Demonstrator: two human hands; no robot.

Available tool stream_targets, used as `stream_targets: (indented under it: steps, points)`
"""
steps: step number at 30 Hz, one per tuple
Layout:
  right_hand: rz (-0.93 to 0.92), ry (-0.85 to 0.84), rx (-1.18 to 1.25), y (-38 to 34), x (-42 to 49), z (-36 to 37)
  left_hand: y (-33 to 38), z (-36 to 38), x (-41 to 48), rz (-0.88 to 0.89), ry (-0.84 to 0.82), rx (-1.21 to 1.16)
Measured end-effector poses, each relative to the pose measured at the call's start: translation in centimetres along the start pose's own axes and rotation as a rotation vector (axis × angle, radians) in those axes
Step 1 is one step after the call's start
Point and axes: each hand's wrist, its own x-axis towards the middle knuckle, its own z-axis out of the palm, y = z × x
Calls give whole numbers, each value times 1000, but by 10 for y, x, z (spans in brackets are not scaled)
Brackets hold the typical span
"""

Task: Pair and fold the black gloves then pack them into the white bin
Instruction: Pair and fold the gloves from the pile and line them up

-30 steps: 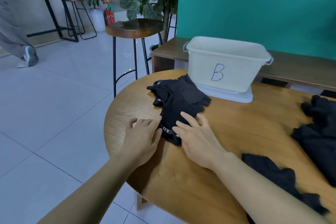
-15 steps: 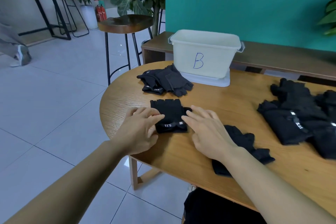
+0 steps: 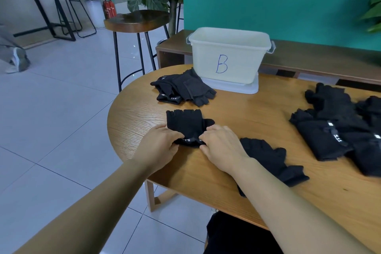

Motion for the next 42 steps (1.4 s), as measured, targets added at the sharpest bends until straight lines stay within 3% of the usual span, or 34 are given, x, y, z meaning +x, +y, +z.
stream_targets:
  steps: [6,11,17,20,27,33,38,42]
  points:
    - [38,-28,36,4,-20,-12,11,-6,-9,-61,129,-92]
    - [128,76,186,7,-44,-53,37,-41,-4,-99,214,-289]
    - [277,229,939,22,-52,-89,100,-109,-1,-118,193,-507]
    - [294,281,1208,32,-62,-109,115,-120,5,-124,113,-761]
    - [351,345,1180,55,-98,-133,143,-106,25,-187,30,-1138]
    - [410,408,1201,70,-128,-139,164,-94,29,-178,-77,-1150]
    - [411,258,1221,75,-148,-140,178,-94,29,-150,-70,-1167]
    - [407,333,1204,81,-155,-141,184,-94,26,-167,-74,-1139]
